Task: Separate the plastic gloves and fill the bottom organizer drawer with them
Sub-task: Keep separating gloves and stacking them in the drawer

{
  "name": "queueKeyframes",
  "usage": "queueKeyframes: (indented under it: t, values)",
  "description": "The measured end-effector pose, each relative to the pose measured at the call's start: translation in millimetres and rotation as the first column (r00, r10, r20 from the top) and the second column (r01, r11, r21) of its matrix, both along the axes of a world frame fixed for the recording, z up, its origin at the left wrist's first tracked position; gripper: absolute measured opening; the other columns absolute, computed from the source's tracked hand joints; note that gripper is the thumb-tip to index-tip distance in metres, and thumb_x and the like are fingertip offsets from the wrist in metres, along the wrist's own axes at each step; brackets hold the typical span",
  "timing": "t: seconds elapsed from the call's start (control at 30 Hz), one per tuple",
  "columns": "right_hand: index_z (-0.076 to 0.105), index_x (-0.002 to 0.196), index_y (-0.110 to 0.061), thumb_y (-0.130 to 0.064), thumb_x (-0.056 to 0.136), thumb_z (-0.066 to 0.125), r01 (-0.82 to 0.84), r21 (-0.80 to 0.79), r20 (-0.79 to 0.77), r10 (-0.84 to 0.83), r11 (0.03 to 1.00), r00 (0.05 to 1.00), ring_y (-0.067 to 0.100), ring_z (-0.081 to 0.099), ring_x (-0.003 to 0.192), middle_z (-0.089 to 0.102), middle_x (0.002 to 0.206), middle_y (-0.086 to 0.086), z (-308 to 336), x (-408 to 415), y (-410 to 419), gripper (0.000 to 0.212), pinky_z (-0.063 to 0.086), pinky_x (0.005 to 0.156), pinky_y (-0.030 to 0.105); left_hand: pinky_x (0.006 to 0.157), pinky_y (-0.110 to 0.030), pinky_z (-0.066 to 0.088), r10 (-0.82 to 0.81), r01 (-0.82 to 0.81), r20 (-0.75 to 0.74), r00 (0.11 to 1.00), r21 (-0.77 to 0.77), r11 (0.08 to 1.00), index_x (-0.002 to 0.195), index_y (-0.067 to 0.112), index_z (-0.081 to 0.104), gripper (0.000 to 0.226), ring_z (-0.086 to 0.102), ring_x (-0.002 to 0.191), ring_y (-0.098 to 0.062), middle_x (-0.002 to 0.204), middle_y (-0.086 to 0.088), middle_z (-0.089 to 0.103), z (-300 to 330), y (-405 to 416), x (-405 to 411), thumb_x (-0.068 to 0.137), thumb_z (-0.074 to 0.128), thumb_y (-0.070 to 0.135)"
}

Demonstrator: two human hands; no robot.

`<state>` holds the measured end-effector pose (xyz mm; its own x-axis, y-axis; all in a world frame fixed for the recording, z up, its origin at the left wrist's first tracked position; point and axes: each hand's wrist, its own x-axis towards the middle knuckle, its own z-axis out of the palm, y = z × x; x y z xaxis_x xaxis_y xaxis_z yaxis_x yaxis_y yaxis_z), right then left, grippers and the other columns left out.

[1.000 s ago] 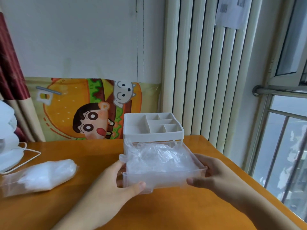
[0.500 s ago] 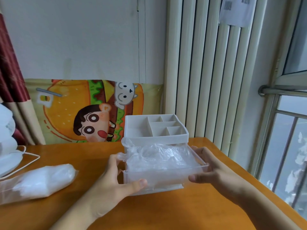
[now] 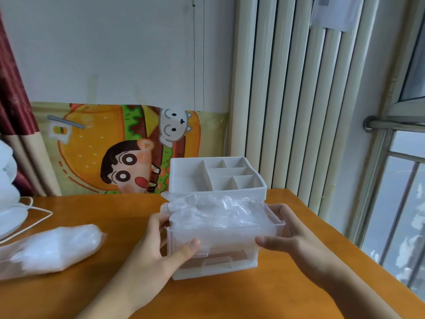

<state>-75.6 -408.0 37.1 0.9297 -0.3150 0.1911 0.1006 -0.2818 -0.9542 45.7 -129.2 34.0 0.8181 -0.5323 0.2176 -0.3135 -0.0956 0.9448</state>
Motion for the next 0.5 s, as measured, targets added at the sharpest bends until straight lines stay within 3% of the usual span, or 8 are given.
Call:
queueKeyframes:
  t: [0.07,0.17,0.27,0.37,0.43,0.5]
  values:
    - [0.057,0.130,-0.034,-0.054,0.062,0.094,0.068,-0.052,-0.008,-0.068,0.996,0.998,0.019,0.068,0.121,0.069,0.133,-0.009,-2.2,-5.6,4.0,0.080,0.059,0.102,0.045,0.087,-0.013,0.043,0.054,-0.054,0.019,0.998,0.010,0.998,0.126,0.053,0.037,0.065,0.057,0.107,0.021,0.111,0.050,0.057,0.8,3.1,-7.5,0.074,0.074,0.062]
    - [0.056,0.125,-0.040,-0.071,0.058,0.091,0.135,-0.093,0.003,-0.135,0.986,0.991,0.017,0.066,0.123,0.067,0.132,-0.015,-5.1,-14.0,12.7,0.082,0.058,0.102,0.046,0.093,-0.019,0.042,0.135,-0.137,0.065,0.989,0.030,0.990,0.124,0.051,0.039,0.066,0.054,0.109,0.014,0.113,0.047,0.056,0.5,7.5,-18.2,0.071,0.074,0.067]
    - [0.053,0.121,-0.039,-0.068,0.067,0.089,0.192,-0.130,0.036,-0.189,0.973,0.981,0.012,0.066,0.117,0.066,0.128,-0.017,-4.0,-23.5,22.9,0.072,0.061,0.097,0.040,0.094,-0.026,0.045,0.204,-0.208,0.095,0.974,0.039,0.977,0.117,0.056,0.038,0.061,0.055,0.111,0.008,0.112,0.048,0.054,2.9,13.0,-30.9,0.070,0.075,0.067]
    - [0.048,0.122,-0.040,-0.066,0.070,0.083,0.271,-0.267,0.102,-0.252,0.925,0.962,0.000,0.062,0.114,0.062,0.127,-0.020,-2.4,-35.9,33.2,0.068,0.059,0.094,0.031,0.098,-0.031,0.048,0.285,-0.297,0.180,0.942,0.048,0.954,0.112,0.054,0.033,0.067,0.057,0.117,-0.005,0.125,0.032,0.048,1.1,15.1,-41.0,0.067,0.083,0.060]
    - [0.043,0.130,-0.036,-0.056,0.079,0.082,0.408,-0.470,0.286,-0.303,0.782,0.909,-0.006,0.055,0.118,0.053,0.131,-0.021,0.2,-46.6,41.9,0.067,0.053,0.090,0.021,0.097,-0.029,0.045,0.384,-0.430,0.421,0.822,0.015,0.903,0.121,0.046,0.034,0.081,0.056,0.119,-0.014,0.131,0.017,0.044,1.0,21.8,-49.6,0.066,0.093,0.039]
    - [0.044,0.138,-0.029,-0.037,0.088,0.079,0.508,-0.637,0.473,-0.227,0.579,0.852,-0.001,0.052,0.120,0.049,0.135,-0.015,6.1,-54.2,53.2,0.062,0.049,0.091,0.019,0.104,-0.024,0.041,0.383,-0.487,0.713,0.588,-0.066,0.871,0.132,0.025,0.049,0.075,0.055,0.118,-0.019,0.134,0.003,0.045,6.8,26.5,-57.2,0.069,0.090,0.023]
